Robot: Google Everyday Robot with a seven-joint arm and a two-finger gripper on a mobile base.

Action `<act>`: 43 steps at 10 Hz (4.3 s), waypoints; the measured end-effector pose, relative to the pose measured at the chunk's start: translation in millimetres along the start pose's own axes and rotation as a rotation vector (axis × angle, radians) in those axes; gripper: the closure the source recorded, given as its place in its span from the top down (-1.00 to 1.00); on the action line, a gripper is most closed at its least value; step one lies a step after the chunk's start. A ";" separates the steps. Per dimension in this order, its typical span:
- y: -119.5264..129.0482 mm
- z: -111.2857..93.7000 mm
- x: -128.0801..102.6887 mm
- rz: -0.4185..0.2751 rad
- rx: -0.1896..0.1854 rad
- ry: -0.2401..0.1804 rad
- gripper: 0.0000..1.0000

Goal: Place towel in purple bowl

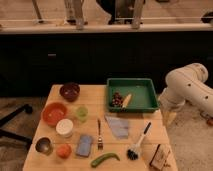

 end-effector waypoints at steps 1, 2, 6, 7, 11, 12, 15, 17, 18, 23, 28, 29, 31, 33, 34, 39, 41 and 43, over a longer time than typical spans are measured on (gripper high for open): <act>0.0 0.0 0.0 0.000 0.000 0.000 0.60; 0.0 0.0 0.0 0.000 0.000 0.000 0.60; 0.0 0.0 0.0 0.000 0.000 0.000 0.60; 0.0 0.0 0.0 0.000 0.000 0.000 0.60; 3.9 8.6 -7.1 0.069 -0.040 0.025 0.60; 6.7 17.8 -14.2 0.112 -0.063 0.041 0.60; 12.5 25.3 -29.7 0.172 -0.096 0.084 0.60; 16.3 28.9 -32.9 0.253 -0.096 0.101 0.60; 18.9 31.2 -33.7 0.339 -0.091 0.104 0.60; 23.5 37.0 -53.1 0.511 -0.098 0.066 0.60; 29.5 44.1 -63.3 0.568 -0.100 0.084 0.60; 30.8 49.2 -80.7 0.633 -0.102 0.079 0.60; 33.9 52.5 -93.7 0.738 -0.110 0.075 0.60; 35.2 57.4 -100.8 0.865 -0.116 0.049 0.60; 35.9 59.2 -104.7 0.918 -0.117 0.028 0.60; 40.3 79.5 -142.6 0.969 -0.061 -0.043 0.60; 40.0 90.6 -160.0 0.953 -0.048 -0.031 0.60; 35.0 104.8 -178.3 0.920 -0.044 -0.011 0.60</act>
